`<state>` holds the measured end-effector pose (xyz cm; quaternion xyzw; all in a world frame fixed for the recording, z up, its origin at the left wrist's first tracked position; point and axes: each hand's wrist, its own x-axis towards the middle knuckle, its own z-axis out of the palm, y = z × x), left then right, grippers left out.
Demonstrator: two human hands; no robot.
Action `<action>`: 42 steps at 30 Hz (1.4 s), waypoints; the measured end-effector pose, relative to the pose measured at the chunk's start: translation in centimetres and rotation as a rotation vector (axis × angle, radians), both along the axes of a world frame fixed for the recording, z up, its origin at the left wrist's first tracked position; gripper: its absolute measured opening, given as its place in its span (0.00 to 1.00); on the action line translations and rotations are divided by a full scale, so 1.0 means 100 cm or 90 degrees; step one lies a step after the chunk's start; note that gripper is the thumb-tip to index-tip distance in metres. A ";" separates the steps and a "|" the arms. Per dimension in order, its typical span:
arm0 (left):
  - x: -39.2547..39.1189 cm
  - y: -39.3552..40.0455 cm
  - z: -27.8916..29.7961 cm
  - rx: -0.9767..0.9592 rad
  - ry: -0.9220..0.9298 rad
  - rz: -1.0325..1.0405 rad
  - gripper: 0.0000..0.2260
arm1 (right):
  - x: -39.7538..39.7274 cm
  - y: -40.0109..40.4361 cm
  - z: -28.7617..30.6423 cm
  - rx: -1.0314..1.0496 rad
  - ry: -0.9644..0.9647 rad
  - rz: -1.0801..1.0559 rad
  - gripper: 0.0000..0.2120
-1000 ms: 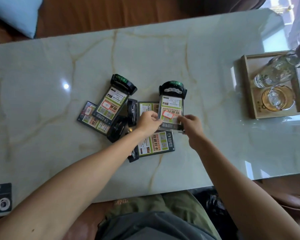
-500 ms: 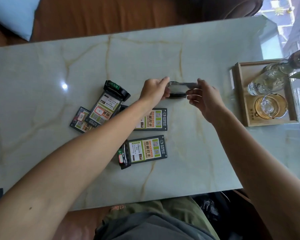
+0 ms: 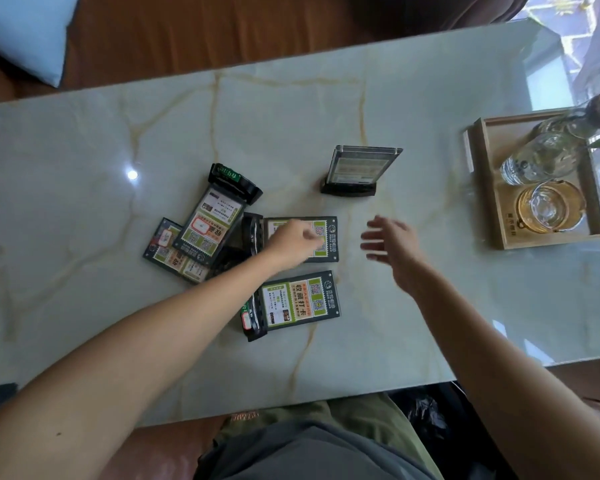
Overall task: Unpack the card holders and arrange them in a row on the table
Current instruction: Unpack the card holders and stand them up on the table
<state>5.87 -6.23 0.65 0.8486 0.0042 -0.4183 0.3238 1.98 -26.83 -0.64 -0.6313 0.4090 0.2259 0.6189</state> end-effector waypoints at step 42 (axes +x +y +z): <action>0.015 -0.074 0.027 -0.268 -0.209 0.061 0.05 | -0.028 -0.047 0.046 -0.291 -0.310 0.043 0.06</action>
